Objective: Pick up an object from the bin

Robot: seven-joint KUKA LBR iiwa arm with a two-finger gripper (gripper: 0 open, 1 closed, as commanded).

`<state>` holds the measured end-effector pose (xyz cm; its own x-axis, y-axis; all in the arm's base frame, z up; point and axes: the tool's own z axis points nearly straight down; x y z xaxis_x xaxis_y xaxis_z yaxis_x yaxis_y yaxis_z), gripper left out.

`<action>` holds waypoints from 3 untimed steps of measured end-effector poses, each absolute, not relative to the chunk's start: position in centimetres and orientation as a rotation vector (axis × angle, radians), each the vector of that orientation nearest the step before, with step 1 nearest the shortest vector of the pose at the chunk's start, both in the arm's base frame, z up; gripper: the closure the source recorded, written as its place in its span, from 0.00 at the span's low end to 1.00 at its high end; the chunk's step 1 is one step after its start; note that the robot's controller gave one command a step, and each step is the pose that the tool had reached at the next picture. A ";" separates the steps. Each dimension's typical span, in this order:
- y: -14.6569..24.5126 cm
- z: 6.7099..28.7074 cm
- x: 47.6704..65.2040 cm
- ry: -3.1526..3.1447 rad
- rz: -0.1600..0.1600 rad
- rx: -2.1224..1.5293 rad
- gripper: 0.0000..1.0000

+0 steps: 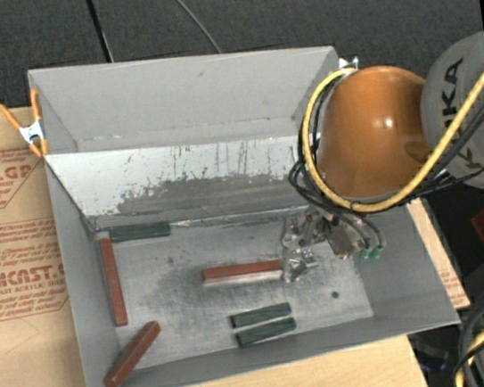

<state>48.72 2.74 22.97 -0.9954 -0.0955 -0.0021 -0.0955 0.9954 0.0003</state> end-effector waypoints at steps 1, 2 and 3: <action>4.7 23.6 49.3 3.130 -0.003 -0.281 1.00; 5.9 20.4 51.6 3.125 0.002 -0.278 1.00; 5.8 19.2 51.9 3.136 0.002 -0.098 1.00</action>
Offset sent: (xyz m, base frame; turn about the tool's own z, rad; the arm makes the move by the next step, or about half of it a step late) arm 0.0541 0.0322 -0.0765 0.2630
